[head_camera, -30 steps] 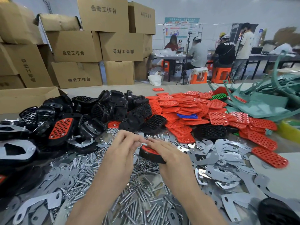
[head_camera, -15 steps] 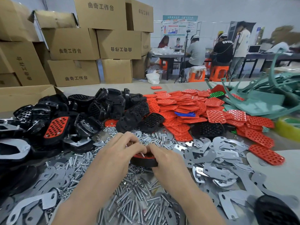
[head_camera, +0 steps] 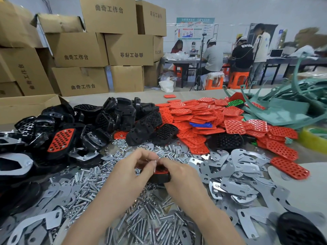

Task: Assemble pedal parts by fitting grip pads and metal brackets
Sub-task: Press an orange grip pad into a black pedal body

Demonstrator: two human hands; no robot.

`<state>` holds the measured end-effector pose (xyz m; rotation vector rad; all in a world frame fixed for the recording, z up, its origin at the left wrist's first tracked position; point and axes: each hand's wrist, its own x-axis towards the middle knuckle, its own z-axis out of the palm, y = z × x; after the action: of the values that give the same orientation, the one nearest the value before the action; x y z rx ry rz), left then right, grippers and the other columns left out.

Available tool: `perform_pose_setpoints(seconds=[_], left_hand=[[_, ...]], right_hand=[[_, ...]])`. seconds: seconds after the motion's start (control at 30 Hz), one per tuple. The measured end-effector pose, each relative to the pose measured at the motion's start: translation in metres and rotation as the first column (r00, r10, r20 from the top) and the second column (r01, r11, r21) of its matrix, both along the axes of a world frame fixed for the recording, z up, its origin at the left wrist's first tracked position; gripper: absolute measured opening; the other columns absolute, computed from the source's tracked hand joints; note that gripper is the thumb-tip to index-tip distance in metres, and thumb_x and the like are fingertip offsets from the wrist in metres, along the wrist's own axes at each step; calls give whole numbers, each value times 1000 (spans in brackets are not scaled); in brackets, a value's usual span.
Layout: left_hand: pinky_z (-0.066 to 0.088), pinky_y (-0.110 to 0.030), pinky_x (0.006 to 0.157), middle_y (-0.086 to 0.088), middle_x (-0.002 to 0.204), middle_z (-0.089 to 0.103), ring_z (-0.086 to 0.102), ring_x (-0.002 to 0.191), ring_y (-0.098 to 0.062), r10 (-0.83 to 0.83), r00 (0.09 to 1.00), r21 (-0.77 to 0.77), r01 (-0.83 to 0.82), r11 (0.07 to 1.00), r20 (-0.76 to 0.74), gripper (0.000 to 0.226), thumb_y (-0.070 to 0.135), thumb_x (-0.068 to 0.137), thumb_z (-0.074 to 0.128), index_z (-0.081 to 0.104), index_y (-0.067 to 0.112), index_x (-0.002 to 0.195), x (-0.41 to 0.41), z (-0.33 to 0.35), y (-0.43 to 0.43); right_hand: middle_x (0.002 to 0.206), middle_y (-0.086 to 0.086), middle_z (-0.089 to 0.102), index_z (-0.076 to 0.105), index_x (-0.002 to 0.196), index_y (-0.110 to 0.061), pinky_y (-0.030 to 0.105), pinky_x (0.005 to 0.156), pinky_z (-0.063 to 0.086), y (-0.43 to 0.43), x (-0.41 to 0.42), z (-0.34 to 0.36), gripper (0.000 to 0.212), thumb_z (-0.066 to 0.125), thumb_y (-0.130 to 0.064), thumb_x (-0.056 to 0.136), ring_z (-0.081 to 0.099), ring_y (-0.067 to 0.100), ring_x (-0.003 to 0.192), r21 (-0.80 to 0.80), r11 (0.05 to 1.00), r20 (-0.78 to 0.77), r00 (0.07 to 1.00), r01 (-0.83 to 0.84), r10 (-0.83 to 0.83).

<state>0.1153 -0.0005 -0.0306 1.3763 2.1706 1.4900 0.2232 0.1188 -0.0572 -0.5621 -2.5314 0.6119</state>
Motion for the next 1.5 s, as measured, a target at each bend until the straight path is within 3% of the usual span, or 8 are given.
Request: perform_pose_setpoints(seconds=[0.37, 0.6, 0.7, 0.8, 0.9, 1.0, 1.13, 1.5], left_hand=[[53, -27, 75, 19, 106, 69, 66, 92, -6, -46, 999, -128, 46, 991, 5, 7, 40, 94, 62, 66, 45, 97, -5, 2, -5], [43, -9, 91, 21, 123, 65, 60, 117, -1, -144, 989, 85, 141, 986, 39, 23, 29, 100, 57, 66, 40, 118, 7, 1, 0], [45, -8, 91, 24, 128, 62, 55, 123, 5, -55, 991, 177, 33, 984, 121, 33, 45, 94, 54, 59, 43, 127, 5, 0, 1], [46, -17, 94, 29, 119, 62, 54, 115, 13, 117, 991, 103, -123, 987, 66, 30, 53, 95, 50, 56, 46, 123, -6, -4, 0], [42, -22, 96, 29, 117, 55, 50, 110, 9, 240, 951, -93, -262, 961, -197, 32, 43, 102, 46, 52, 36, 132, -14, -14, -1], [37, -23, 101, 27, 119, 49, 39, 113, 6, 193, 902, -259, -307, 916, -386, 34, 43, 103, 40, 53, 34, 133, -18, -22, -1], [30, -25, 106, 28, 119, 46, 40, 118, 1, 28, 878, -410, -251, 877, -478, 31, 48, 103, 36, 53, 42, 128, -18, -24, 1], [32, -28, 107, 24, 120, 42, 39, 117, -3, -35, 867, -500, -254, 828, -497, 31, 54, 102, 40, 52, 46, 130, -18, -27, 2]], right_hand=[[93, -5, 77, 71, 123, -33, 34, 74, 52, 0, 2, 1, 45, 62, -3, 91, 67, 18, 82, -121, 992, -105, 994, -22, 10], [95, -6, 79, 66, 126, -43, 43, 78, 54, 8, 0, -1, 60, 63, 3, 89, 69, 20, 82, -226, 974, -254, 966, -9, -50], [98, -23, 75, 63, 113, -62, 24, 80, 53, 8, 0, 2, 64, 67, -1, 92, 69, 5, 87, -305, 951, -373, 925, -48, -72], [91, -24, 74, 70, 100, -51, 7, 74, 46, 13, 0, 7, 47, 70, -4, 93, 66, -5, 85, -528, 844, -452, 872, -93, -187], [81, -13, 76, 77, 89, -38, 15, 72, 53, 21, 1, 9, 37, 73, -1, 90, 68, 1, 76, -745, 654, -446, 828, -131, -341], [95, 1, 81, 77, 99, -21, 39, 85, 62, 28, 1, 8, 22, 73, -1, 90, 77, 22, 93, -912, 346, -368, 813, -221, -451], [108, 14, 79, 71, 113, -5, 31, 70, 64, 32, 6, 9, 19, 65, 0, 96, 79, 26, 96, -897, 56, -405, 761, -439, -506], [108, 16, 79, 68, 121, -6, 30, 67, 64, 33, 5, 12, 26, 66, -2, 95, 79, 28, 95, -887, 2, -387, 740, -462, -551]])
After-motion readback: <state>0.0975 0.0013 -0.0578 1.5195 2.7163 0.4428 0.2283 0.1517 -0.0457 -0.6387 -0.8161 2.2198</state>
